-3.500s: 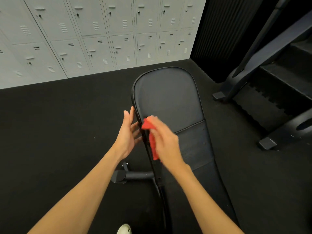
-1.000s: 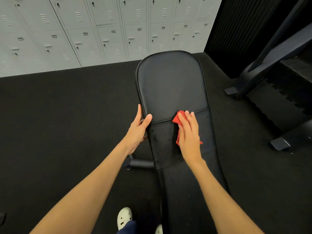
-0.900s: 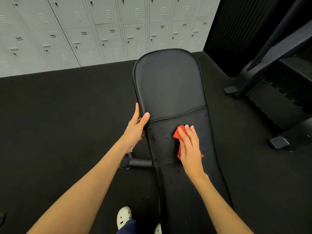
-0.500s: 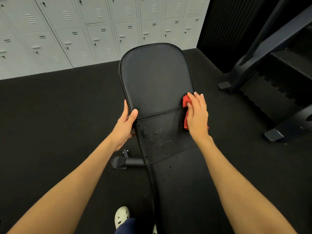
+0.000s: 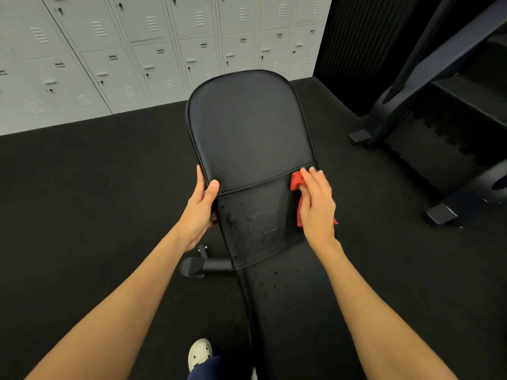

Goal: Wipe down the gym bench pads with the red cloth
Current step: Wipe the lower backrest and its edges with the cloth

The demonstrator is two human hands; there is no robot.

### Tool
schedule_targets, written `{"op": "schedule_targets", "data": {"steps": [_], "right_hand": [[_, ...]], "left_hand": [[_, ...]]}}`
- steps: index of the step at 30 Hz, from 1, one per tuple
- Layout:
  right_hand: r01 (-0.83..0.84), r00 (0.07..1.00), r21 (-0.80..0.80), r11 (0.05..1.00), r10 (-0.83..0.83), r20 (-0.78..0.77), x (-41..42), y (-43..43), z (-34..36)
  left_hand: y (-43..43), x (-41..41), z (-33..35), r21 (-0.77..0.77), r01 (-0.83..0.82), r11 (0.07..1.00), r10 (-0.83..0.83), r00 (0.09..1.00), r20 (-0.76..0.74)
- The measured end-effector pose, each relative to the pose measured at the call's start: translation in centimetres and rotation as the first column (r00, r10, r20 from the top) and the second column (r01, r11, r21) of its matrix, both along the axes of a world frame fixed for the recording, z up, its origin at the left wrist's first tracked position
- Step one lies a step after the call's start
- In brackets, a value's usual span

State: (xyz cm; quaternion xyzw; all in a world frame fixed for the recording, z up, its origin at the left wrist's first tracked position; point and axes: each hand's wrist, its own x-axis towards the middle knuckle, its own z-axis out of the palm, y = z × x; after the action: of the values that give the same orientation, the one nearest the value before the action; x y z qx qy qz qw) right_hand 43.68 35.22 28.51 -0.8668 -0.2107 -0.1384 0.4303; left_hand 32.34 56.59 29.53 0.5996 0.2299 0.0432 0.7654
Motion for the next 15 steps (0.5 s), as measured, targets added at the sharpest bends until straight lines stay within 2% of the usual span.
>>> {"op": "schedule_targets", "data": {"steps": [4,8,11,13,15], "right_hand": [[0.179,0.982,0.121,0.976,-0.169,-0.088,1.5,2.4,1.4],[0.188,0.982,0.062,0.980,-0.188,0.002,1.6,2.8,1.7],[0.028,0.993,-0.019,0.999,-0.026,0.115,-0.2,4.4,1.3],[-0.122,0.973,-0.115,0.986,0.142,0.185,-2.1,5.6,0.5],[-0.207,0.946,-0.174,0.963,0.242,0.214,-2.4,5.8,0.1]], "left_hand": [[0.0,0.0,0.1,0.007,0.004,1.000,-0.004,1.000,-0.012],[-0.1,0.0,0.1,0.012,-0.001,1.000,0.001,1.000,-0.001],[-0.3,0.1,-0.1,0.021,-0.021,1.000,0.021,1.000,0.002],[-0.3,0.1,0.0,0.034,-0.024,0.999,0.024,1.000,0.008],[-0.3,0.1,0.1,0.044,-0.020,0.999,0.020,1.000,0.005]]}}
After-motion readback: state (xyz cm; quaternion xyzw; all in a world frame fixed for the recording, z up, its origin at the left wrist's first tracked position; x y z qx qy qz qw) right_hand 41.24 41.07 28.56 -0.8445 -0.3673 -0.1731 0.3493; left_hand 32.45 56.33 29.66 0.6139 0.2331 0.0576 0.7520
